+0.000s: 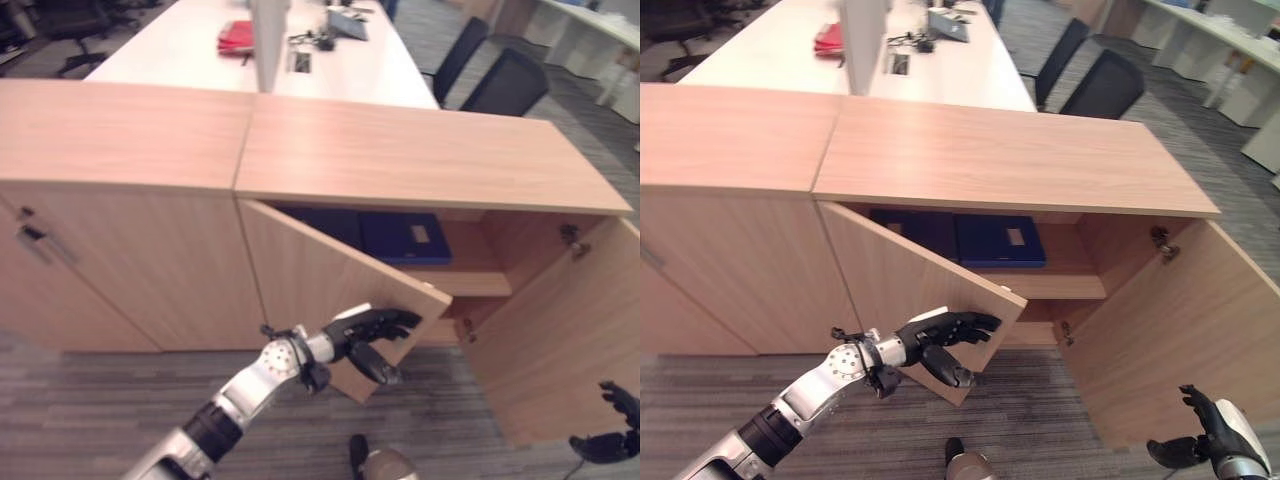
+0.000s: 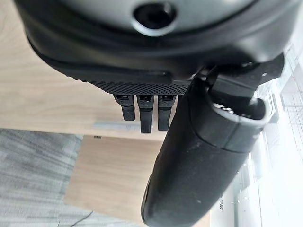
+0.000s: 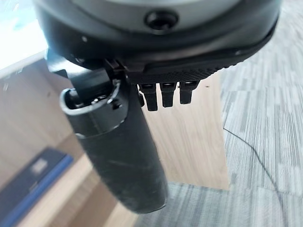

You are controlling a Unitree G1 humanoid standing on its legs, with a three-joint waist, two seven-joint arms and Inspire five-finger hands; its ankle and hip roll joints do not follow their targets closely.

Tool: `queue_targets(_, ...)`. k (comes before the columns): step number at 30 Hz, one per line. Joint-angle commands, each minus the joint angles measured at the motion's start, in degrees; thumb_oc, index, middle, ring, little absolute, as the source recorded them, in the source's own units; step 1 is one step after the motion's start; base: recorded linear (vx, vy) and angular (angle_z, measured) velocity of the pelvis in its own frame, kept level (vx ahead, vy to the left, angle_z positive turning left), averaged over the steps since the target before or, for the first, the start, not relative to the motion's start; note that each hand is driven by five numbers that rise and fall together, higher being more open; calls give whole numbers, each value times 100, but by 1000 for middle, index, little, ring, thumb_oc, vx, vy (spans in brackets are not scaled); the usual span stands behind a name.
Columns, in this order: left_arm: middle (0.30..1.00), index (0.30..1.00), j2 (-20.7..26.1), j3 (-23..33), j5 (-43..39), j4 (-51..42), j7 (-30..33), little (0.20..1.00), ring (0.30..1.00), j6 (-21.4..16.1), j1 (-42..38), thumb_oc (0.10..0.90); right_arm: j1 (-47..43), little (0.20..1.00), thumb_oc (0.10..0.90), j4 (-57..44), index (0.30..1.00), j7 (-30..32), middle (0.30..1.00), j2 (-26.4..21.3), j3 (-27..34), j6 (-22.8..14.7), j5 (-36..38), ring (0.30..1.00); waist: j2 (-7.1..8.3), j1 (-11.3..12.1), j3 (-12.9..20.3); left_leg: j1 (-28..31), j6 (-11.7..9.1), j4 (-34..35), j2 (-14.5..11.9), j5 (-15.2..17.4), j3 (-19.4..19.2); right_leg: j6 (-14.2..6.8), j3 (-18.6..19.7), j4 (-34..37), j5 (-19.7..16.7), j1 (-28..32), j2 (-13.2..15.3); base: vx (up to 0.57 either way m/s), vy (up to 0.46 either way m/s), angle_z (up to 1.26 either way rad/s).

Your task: Put the empty folder in the office cabinet

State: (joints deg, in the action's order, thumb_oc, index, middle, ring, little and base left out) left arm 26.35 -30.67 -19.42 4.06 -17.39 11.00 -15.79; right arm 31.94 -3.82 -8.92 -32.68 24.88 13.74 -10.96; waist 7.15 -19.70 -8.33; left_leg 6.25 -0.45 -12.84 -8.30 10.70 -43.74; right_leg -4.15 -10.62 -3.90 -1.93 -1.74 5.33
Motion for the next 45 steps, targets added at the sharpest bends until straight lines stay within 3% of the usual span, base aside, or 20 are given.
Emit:
queue_targets(1, 900, 900, -325, 579, -220, -250, 278, 900, 900, -844, -120, 800, -251, 900, 800, -159, 900, 460, 900, -526, 416, -286, 157, 900, -7, 145, 401, -40, 181, -1988, -554, 810, 826, -72, -215, 237, 158, -168, -521, 126, -175, -101)
queue_targets(2, 900, 900, -271, 724, -230, -281, 345, 900, 900, -876, 11, 800, -272, 900, 800, -186, 900, 463, 900, -554, 403, -305, 205, 900, -1, 237, 343, -210, 25, -2556, -748, 402, 1033, 88, -86, 195, 274, -73, -660, 157, -193, -97)
queue_targets(4, 900, 900, -186, 981, -230, -348, 457, 900, 900, -924, 217, 800, -298, 900, 800, -134, 900, 501, 900, -549, 342, -334, 289, 900, -7, 381, 231, -556, -216, -3056, -879, -225, 1613, 304, 2, 176, 436, 56, -846, 67, -140, -72)
queue_targets(5, 900, 900, -146, 1244, -210, -494, 540, 900, 900, -995, 472, 800, -321, 900, 800, -50, 900, 521, 900, -548, 272, -332, 263, 900, 12, 500, 130, -924, -212, -3073, -753, -349, 2160, 372, 114, 159, 512, 156, -835, 0, -31, -91)
queue_targets(6, 900, 900, -129, 1411, -231, -603, 561, 900, 900, -1018, 653, 800, -340, 900, 800, -10, 900, 538, 900, -560, 268, -339, 249, 900, 32, 555, 95, -1093, -159, -2951, -640, -257, 2411, 361, 179, 162, 526, 191, -791, -10, 37, -82)
queue_targets(7, 900, 900, -121, 1431, -233, -637, 558, 900, 900, -1007, 686, 800, -345, 900, 800, -3, 900, 540, 900, -569, 254, -343, 248, 900, 38, 531, 108, -1098, -144, -2942, -622, -257, 2417, 354, 171, 164, 528, 189, -776, 25, 81, -46)
queue_targets(10, 900, 900, -5, 1920, -362, -929, 541, 900, 900, -1082, 1351, 800, -411, 900, 800, 121, 900, 590, 900, -599, 297, -412, 319, 900, 143, 777, 18, -1496, 108, -1956, -135, 1, 3200, 262, 446, 167, 421, 207, -537, 25, 131, -20)
queue_targets(11, 900, 900, 106, 2227, -339, -1032, 541, 900, 900, -1116, 1787, 800, -543, 900, 800, 322, 900, 630, 900, -655, 200, -448, 338, 900, 106, 1013, 4, -1591, 42, -958, 369, -223, 4067, 211, 793, 166, 409, 225, -547, 4, 115, -48)
queue_targets(12, 900, 900, 108, 2241, -339, -1046, 539, 900, 900, -1113, 1804, 800, -555, 900, 800, 335, 900, 635, 900, -663, 185, -454, 341, 900, 133, 1000, 18, -1568, 43, -868, 397, -301, 4057, 213, 795, 171, 385, 209, -521, 162, 179, -110)
queue_targets(13, 900, 900, 119, 2454, -324, -992, 576, 900, 900, -1158, 2100, 800, -652, 900, 800, 508, 900, 677, 900, -689, 122, -504, 395, 900, 6, 1187, 4, -1518, -126, -74, 785, -640, 4883, 205, 1139, 167, 428, 289, -645, 72, 73, -108)
queue_targets(14, 900, 900, 117, 2460, -323, -995, 575, 900, 900, -1159, 2102, 800, -660, 900, 800, 516, 900, 680, 900, -694, 116, -507, 398, 900, 17, 1178, 6, -1504, -129, -7, 795, -710, 4883, 206, 1136, 169, 405, 274, -633, 115, 111, -102)
queue_targets(15, 900, 900, 157, 2554, -288, -954, 605, 900, 900, -1182, 2168, 800, -720, 900, 800, 625, 900, 739, 900, -696, 92, -532, 447, 900, -33, 1227, 2, -1551, -142, 171, 919, -856, 5136, 206, 1268, 151, 413, 278, -681, 61, 106, -75)
queue_targets(16, 900, 900, 196, 2848, -243, -905, 628, 900, 900, -1237, 2450, 800, -755, 900, 800, 745, 900, 654, 900, -678, 85, -580, 530, 900, -151, 1235, 34, -1411, -138, 540, 1005, -899, 5327, 191, 1467, 122, 430, 246, -781, 81, 106, -49)
queue_targets(21, 900, 900, 223, 3346, -225, -842, 592, 900, 900, -1337, 3022, 800, -695, 900, 800, 1290, 900, 521, 900, -703, 39, -793, 938, 900, -241, 1243, 323, -872, -40, 1225, 875, -1036, 4946, 86, 1717, 310, 355, 280, -716, 127, 122, -84)
queue_targets(28, 900, 900, 240, 3502, -25, -764, 667, 900, 900, -1492, 3074, 800, -1185, 900, 800, 2341, 900, 781, 900, -834, -278, -966, 1180, 900, -277, 1338, 410, -478, 46, 1714, 920, -1048, 4561, -53, 1790, 548, 254, 411, -625, 59, 72, -50)
queue_targets(37, 900, 900, 233, 3302, 182, -639, 719, 900, 900, -1584, 2802, 800, -1883, 900, 800, 3398, 900, 1204, 900, -1133, -356, -1145, 1519, 900, -347, 1372, 451, -312, 139, 1784, 1021, -869, 4238, -209, 1862, 684, 126, 462, -511, 31, 42, -16)
queue_targets(45, 900, 900, 341, 2910, 106, -498, 711, 900, 900, -1602, 2369, 800, -2523, 900, 800, 4230, 900, 1390, 900, -1885, -265, -1283, 1952, 900, -461, 1388, 456, -235, 147, 1784, 1068, -774, 4140, -281, 1798, 756, 89, 519, -387, 5, 3, -7)
